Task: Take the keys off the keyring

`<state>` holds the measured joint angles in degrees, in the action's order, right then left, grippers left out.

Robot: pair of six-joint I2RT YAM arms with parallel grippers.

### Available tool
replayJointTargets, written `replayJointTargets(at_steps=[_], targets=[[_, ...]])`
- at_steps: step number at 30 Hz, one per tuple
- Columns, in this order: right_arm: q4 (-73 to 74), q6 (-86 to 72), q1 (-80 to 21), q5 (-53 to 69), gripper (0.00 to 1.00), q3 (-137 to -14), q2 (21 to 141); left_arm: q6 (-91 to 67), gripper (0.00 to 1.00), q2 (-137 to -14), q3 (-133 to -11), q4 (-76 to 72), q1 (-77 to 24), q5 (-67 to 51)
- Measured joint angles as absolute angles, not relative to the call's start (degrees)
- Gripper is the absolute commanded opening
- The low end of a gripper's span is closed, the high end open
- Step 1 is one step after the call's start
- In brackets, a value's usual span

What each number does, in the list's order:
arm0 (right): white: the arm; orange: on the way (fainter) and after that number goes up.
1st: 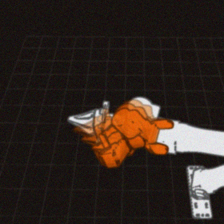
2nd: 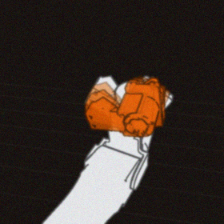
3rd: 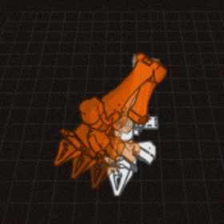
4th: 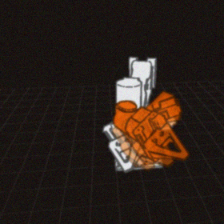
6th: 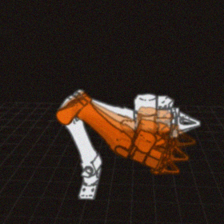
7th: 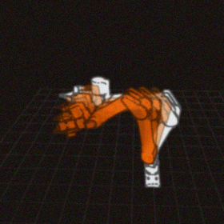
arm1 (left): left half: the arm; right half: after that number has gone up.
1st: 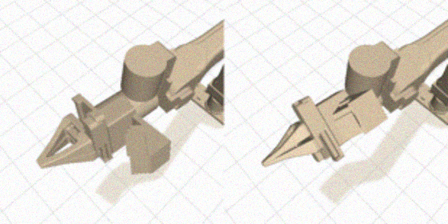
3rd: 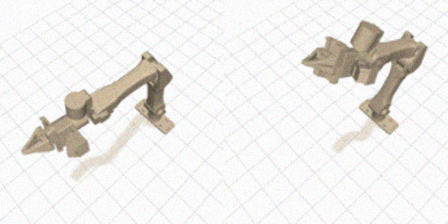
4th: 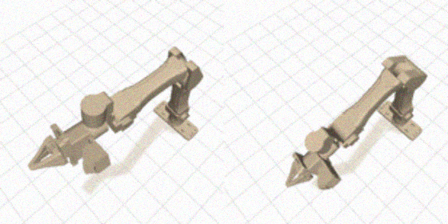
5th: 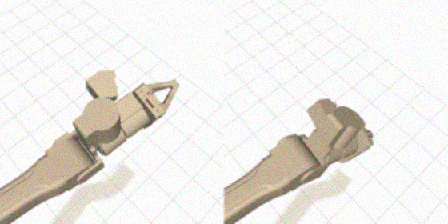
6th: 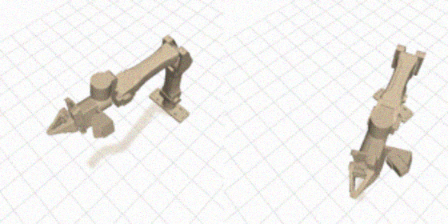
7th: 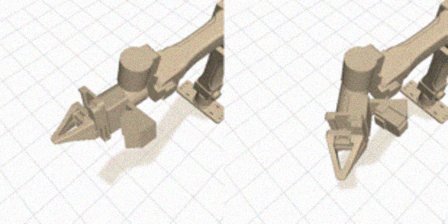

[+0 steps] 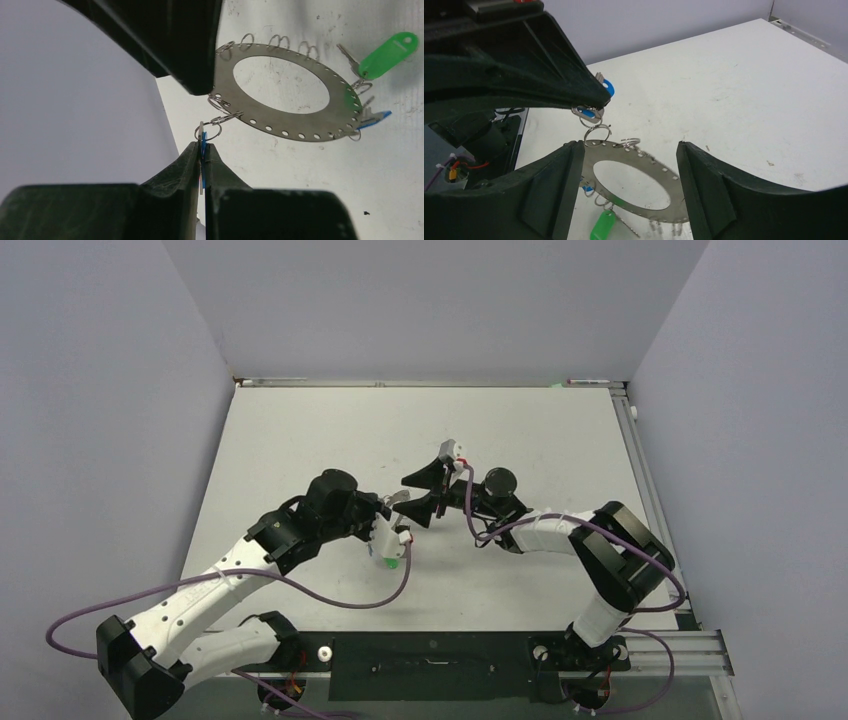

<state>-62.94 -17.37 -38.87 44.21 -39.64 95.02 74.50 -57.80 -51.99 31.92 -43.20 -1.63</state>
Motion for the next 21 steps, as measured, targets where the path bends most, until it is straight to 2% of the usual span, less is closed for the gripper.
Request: replayJointTargets(at_steps=[8,21], targets=[[-62.5,-19.3,-33.8,50.3,0.69,-42.3,91.5,82.6,0.0,-52.9,-45.2,25.5,-42.5,-6.0],[-51.2,-12.4,-34.1,59.6,0.65,-43.7,88.6,92.9,0.0,-46.0,-37.5,17.3,-41.8,-14.5]])
